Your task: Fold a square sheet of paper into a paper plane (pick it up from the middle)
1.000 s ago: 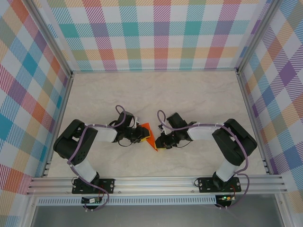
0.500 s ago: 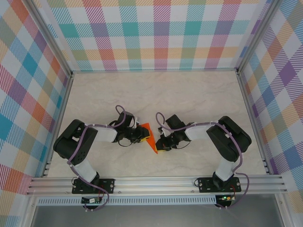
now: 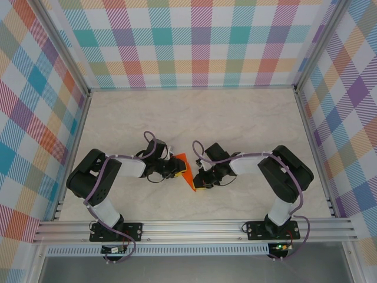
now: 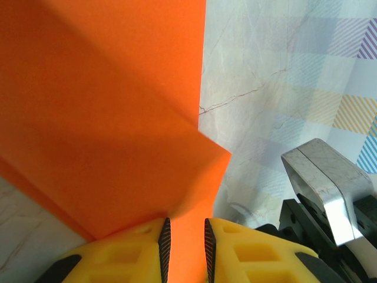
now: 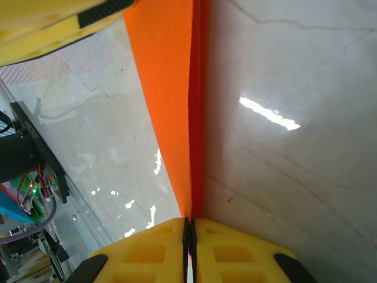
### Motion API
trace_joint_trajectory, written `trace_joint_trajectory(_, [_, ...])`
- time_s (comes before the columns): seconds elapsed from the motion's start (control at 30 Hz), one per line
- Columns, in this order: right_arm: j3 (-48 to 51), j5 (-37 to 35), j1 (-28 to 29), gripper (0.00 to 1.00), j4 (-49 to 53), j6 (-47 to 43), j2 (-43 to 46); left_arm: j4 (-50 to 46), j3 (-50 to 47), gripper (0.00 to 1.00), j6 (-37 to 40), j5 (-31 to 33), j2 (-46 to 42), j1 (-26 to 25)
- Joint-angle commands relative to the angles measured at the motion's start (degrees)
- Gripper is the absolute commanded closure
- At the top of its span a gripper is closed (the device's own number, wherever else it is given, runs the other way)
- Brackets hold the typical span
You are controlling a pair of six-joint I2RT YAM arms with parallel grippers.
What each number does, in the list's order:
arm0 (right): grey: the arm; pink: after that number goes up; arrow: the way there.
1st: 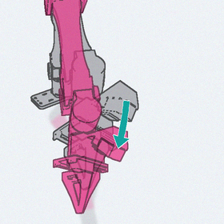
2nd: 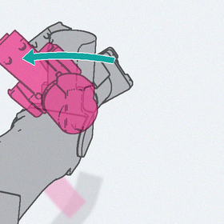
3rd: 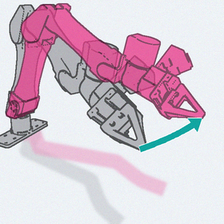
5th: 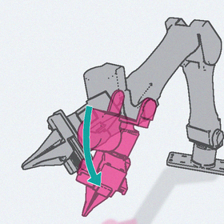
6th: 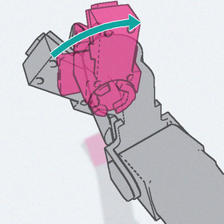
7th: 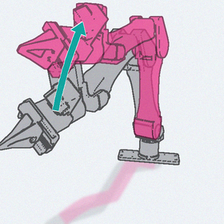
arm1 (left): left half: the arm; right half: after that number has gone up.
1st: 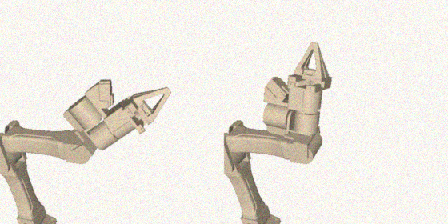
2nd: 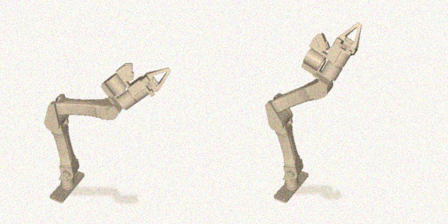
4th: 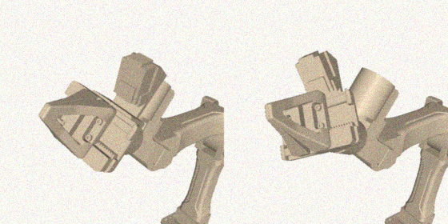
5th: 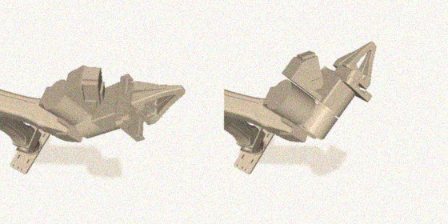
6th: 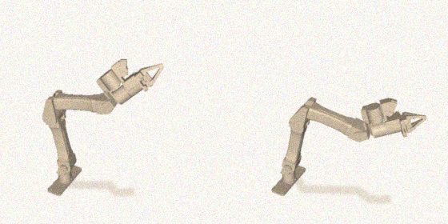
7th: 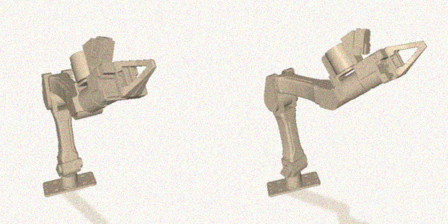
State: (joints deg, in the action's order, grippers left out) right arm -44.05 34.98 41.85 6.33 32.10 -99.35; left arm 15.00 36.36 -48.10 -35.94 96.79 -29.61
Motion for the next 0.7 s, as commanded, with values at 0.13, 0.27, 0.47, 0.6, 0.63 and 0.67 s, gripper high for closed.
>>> trace_joint_trajectory(0.13, [0.7, 1.0, 0.7, 0.87, 2.0, -0.5, 2.5, -0.9, -1.0, 0.76, 1.4, 1.1, 0.3, -0.8])
trace_joint_trajectory(0.27, [0.3, 0.9, 1.1, 0.89, 1.8, -0.8, 0.5, -0.9, -1.1, 0.76, 1.3, 1.1, 0.4, -0.8])
trace_joint_trajectory(0.47, [-0.4, 0.7, 1.3, 0.87, 1.1, -0.4, -1.7, -1.0, -1.2, 0.76, 1.3, 1.2, 0.2, -0.8])
trace_joint_trajectory(0.6, [-1.2, -0.5, 1.3, 0.8, 3.0, -0.8, -0.8, -1.0, -1.0, 0.76, 1.3, 1.1, 0.0, -0.8])
trace_joint_trajectory(0.63, [-1.4, -1.1, 1.3, 0.79, 3.6, -0.9, -0.2, -1.0, -1.0, 0.76, 1.3, 1.1, 0.1, -0.8])
trace_joint_trajectory(0.67, [-1.5, -2.1, 1.3, 0.77, 4.4, -0.9, 0.9, -1.0, -1.0, 0.76, 1.3, 1.1, 0.1, -0.8])
